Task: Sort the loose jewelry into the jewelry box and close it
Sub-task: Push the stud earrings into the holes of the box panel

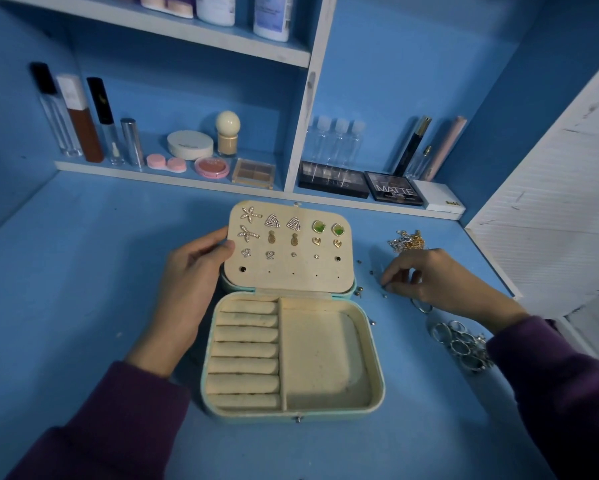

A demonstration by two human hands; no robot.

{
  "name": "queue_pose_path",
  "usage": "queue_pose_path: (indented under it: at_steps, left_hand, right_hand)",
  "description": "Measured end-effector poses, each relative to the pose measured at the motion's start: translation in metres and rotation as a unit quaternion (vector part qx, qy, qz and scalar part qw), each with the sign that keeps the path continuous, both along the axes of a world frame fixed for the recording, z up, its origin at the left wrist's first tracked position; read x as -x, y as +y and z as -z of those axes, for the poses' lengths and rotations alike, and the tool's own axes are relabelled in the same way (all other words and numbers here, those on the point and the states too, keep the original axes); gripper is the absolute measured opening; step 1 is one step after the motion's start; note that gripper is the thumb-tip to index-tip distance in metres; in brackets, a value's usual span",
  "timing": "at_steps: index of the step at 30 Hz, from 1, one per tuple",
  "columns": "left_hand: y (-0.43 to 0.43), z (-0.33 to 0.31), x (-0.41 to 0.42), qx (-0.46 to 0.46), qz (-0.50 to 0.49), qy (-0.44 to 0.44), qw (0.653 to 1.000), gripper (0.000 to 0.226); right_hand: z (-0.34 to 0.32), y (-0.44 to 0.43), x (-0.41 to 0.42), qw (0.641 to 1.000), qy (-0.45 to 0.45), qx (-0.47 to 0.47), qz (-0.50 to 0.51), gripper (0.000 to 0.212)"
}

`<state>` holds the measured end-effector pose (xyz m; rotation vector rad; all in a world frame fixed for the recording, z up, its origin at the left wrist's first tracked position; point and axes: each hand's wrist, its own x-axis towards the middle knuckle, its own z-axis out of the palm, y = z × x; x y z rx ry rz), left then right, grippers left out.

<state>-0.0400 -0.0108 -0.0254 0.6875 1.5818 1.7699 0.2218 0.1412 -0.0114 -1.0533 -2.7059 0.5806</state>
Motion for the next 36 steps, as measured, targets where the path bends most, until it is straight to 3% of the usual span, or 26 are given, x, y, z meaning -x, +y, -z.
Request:
queue_pose_path:
  at_steps: [8,20,27,33,36]
  left_hand:
    - [0.000,0.001,0.005,0.011,0.032,-0.002,0.999,0.028]
    - [-0.009,0.004,0.029,0.023,0.177,0.116,0.977,0.049]
    - [-0.006,0.013,0.033,-0.015,0.164,0.165,0.972,0.052]
    - [-0.013,0.019,0.038,-0.052,0.134,0.346,0.927,0.049]
    - [-0.019,0.020,0.040,-0.060,0.087,0.499,0.860,0.024]
  right_hand:
    - [0.001,0.000,0.001,1.000,-0.011,-0.007,0.001,0.021]
    - [-0.003,-0.001,0.005,0.999,-0.031,-0.020,0.000,0.016]
    - [-0.009,-0.003,0.017,0.997,0.048,0.005,0.054,0.014]
    - [-0.027,-0.001,0.043,0.977,0.139,0.116,0.108,0.022]
    - [-0.039,-0.004,0.064,0.965,0.169,0.181,0.081,0.015]
